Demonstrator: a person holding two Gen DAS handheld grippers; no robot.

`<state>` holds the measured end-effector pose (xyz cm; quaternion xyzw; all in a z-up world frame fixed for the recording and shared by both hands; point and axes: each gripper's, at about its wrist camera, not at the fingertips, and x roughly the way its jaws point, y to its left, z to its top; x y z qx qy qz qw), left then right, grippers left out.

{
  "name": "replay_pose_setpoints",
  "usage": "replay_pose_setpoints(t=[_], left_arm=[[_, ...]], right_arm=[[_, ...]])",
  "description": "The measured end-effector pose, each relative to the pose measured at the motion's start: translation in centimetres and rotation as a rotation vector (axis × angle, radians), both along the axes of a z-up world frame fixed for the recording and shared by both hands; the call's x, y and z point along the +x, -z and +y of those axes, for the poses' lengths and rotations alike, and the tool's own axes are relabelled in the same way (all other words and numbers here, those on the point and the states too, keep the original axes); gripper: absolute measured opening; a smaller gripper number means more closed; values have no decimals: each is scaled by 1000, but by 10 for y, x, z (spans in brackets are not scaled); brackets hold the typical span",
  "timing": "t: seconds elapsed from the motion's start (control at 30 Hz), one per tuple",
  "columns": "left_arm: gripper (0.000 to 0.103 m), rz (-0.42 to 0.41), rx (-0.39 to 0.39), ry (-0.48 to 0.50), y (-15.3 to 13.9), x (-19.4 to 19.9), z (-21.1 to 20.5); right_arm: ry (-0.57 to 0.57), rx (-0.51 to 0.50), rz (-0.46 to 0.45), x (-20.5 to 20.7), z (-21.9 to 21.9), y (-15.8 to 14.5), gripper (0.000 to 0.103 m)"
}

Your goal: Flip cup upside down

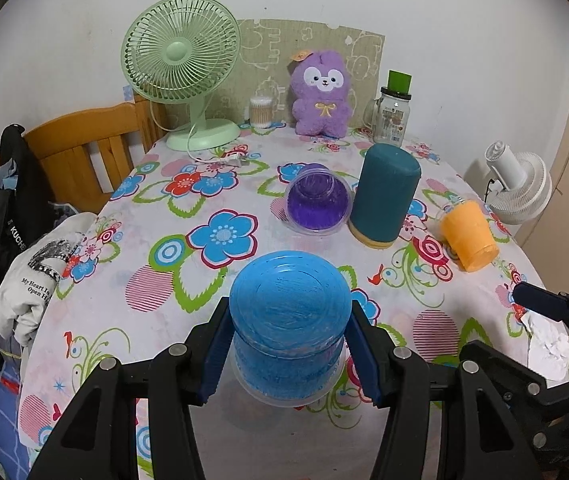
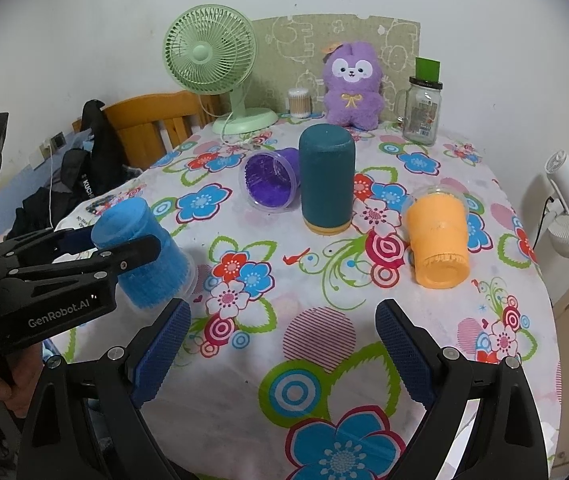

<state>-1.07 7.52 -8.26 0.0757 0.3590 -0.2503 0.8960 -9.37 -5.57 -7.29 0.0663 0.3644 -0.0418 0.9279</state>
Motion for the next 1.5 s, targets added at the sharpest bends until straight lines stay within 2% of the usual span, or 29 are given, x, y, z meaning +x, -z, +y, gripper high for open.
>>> replay_pose_setpoints(t=[0.2,0.27,0.33,0.53,0.87,1.07,1.23,1.37,1.5], left_arm=[[58,-26,-2,1,-7,-1,1],[61,-17,2,-4,-4,1,1],[74,-8,5,-11,-1,2,1],[85,-8,15,-4,-2,0,0],[93,-22,-9,-19,-12,-3,10],[102,-60,-37,-53,-24,-6,24],[103,-105,-64,-73,-35,-11,37],[103,-119,-76,-79,-40,-15,42],[103,-141,-71,-100,-45,-19,47]], right_arm=[[-4,4,3,3,1,2,95],[-6,3,7,3,2,4,95],[-8,1,12,3,2,5,95],[-4,7,13,3,2,5,95],[-5,-1,-10,2,7,-6,95],[0,-30,-46,1,16,-21,95],[9,-64,-84,-2,24,-34,96],[35,-87,-136,-9,27,-46,102],[46,-103,-179,-16,30,-58,103]])
